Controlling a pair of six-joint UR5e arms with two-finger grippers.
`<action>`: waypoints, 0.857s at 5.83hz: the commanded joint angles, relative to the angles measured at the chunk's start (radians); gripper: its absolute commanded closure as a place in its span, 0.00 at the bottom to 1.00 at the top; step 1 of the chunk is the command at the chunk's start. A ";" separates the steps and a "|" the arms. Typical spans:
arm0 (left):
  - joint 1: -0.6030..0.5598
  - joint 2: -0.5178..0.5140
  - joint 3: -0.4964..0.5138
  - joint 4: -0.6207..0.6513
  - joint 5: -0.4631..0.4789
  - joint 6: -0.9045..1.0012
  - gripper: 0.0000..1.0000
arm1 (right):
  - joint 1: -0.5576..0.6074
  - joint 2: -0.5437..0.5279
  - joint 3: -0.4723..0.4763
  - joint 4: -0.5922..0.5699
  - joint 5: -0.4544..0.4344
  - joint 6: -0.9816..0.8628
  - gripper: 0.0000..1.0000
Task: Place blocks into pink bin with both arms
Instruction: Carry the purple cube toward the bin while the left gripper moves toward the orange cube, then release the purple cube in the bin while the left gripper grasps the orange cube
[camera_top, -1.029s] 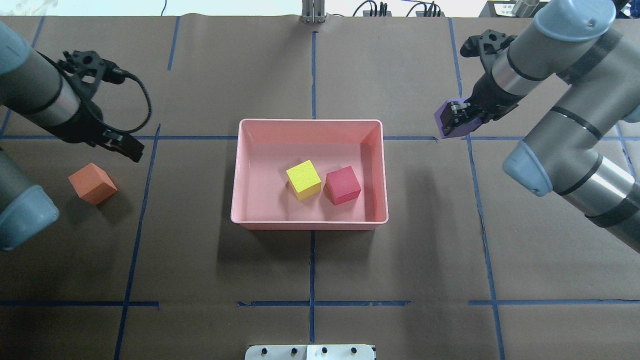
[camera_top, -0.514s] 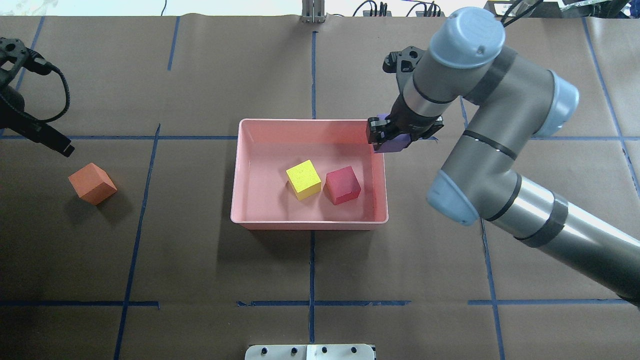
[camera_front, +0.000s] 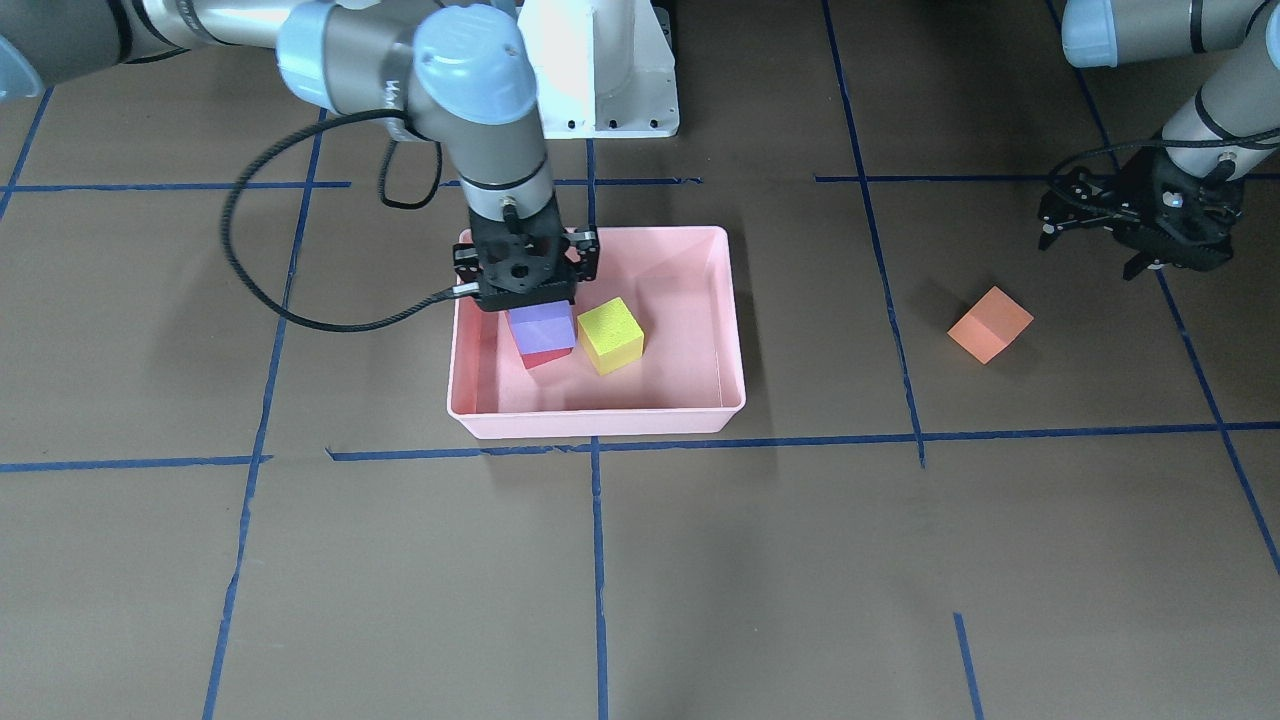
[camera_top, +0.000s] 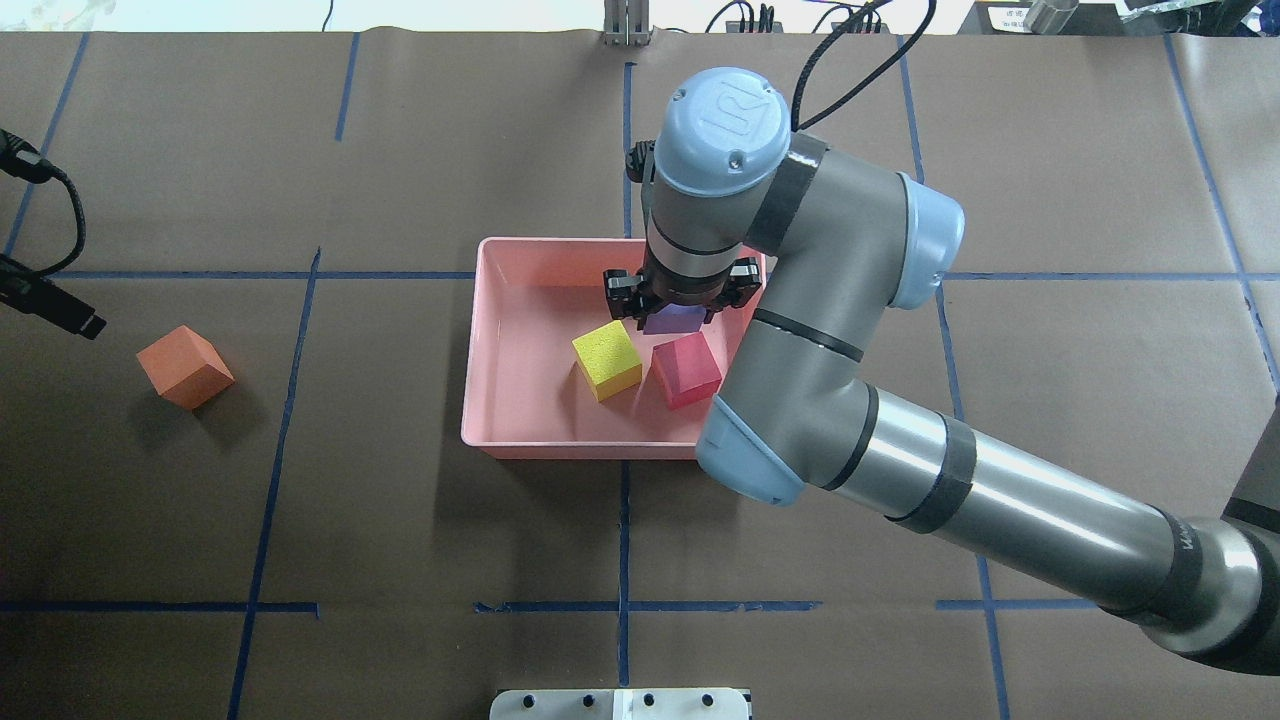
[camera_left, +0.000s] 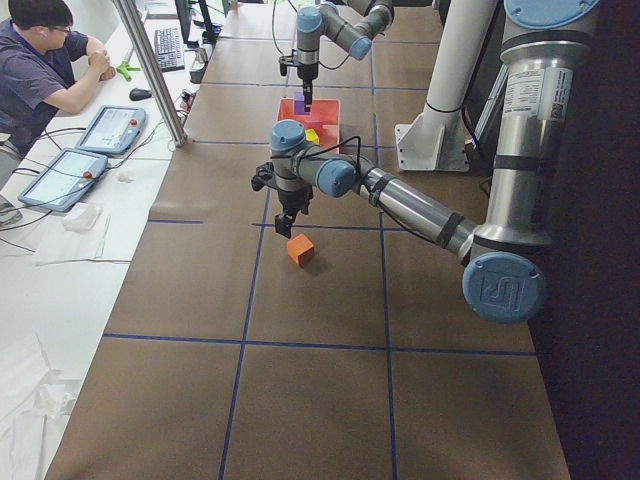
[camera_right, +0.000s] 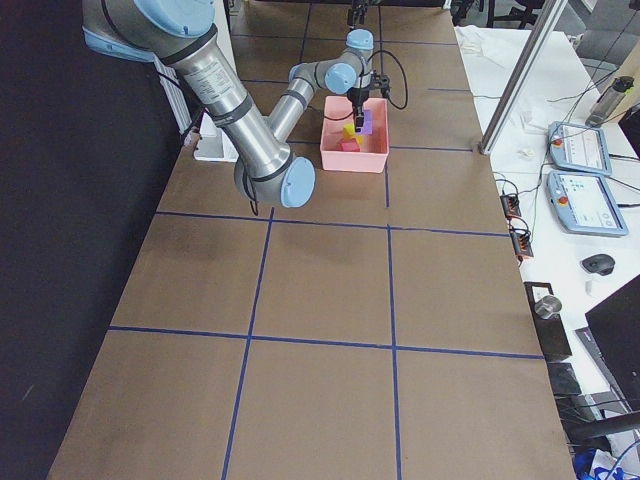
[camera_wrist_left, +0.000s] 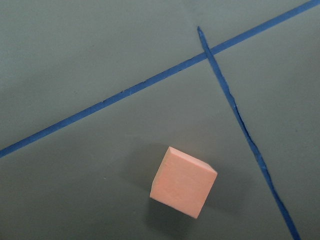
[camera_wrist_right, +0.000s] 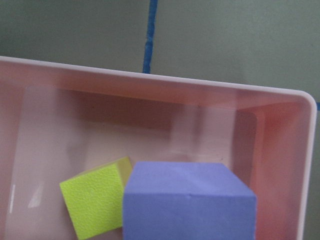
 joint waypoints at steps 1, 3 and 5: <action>0.002 0.022 0.006 -0.063 -0.003 0.003 0.00 | -0.010 0.023 -0.019 -0.001 -0.023 0.008 0.00; 0.017 0.020 0.066 -0.199 0.003 0.006 0.01 | 0.026 0.010 -0.005 -0.003 0.009 -0.018 0.00; 0.071 0.055 0.191 -0.478 0.012 -0.017 0.00 | 0.044 -0.083 0.091 -0.003 0.025 -0.061 0.00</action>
